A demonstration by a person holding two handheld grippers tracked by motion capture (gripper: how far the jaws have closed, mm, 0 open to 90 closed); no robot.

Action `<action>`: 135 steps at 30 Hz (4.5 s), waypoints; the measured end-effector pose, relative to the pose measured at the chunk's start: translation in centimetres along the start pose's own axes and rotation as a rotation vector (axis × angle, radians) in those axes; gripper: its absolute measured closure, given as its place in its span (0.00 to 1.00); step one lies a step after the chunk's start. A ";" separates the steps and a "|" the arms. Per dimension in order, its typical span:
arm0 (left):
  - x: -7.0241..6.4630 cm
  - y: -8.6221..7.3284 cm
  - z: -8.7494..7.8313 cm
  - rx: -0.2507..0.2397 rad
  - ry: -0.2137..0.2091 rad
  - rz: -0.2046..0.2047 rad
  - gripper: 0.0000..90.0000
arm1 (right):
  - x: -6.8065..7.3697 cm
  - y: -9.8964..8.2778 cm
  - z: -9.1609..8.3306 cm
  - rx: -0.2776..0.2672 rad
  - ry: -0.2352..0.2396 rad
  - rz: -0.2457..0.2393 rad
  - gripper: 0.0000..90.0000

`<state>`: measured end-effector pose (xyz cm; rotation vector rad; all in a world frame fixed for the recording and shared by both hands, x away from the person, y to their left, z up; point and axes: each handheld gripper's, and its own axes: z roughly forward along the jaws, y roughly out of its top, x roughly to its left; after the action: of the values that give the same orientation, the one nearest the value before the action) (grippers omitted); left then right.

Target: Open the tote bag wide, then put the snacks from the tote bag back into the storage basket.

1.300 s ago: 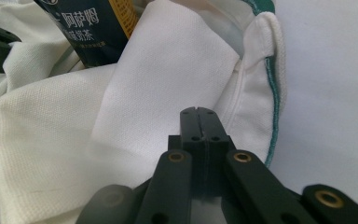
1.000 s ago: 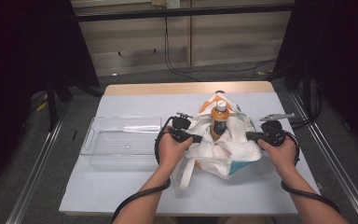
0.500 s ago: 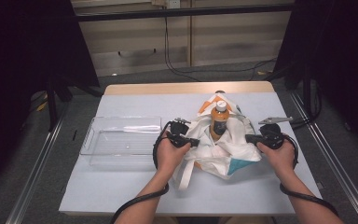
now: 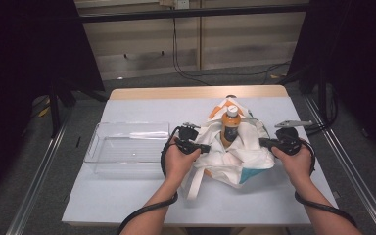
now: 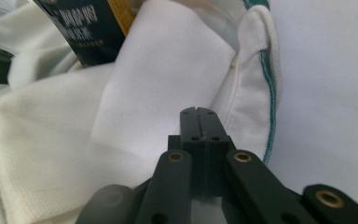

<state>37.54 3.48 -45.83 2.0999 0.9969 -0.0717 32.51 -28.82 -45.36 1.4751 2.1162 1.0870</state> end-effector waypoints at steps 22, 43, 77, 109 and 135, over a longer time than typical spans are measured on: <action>-0.3 0.5 0.0 0.016 0.012 0.008 0.98 | 3.0 1.4 -2.1 -0.033 0.100 -0.076 1.00; 0.0 0.1 0.3 0.018 0.009 -0.004 0.98 | 2.8 -2.0 -0.5 0.008 0.105 -0.063 1.00; -1.1 3.5 -1.3 -0.050 -0.016 0.011 0.35 | 1.8 0.6 -2.9 -0.036 0.017 0.028 0.17; -3.0 7.0 0.1 -0.100 -0.010 0.101 0.19 | 1.4 0.3 -3.3 -0.029 0.040 0.051 0.03; -4.1 8.8 1.7 -0.090 -0.002 0.138 0.19 | 1.5 0.2 -3.2 -0.023 0.067 0.049 0.03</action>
<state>41.10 -3.51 -39.95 2.0795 0.8366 0.0402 29.98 -28.73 -42.87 1.5075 2.1149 1.1908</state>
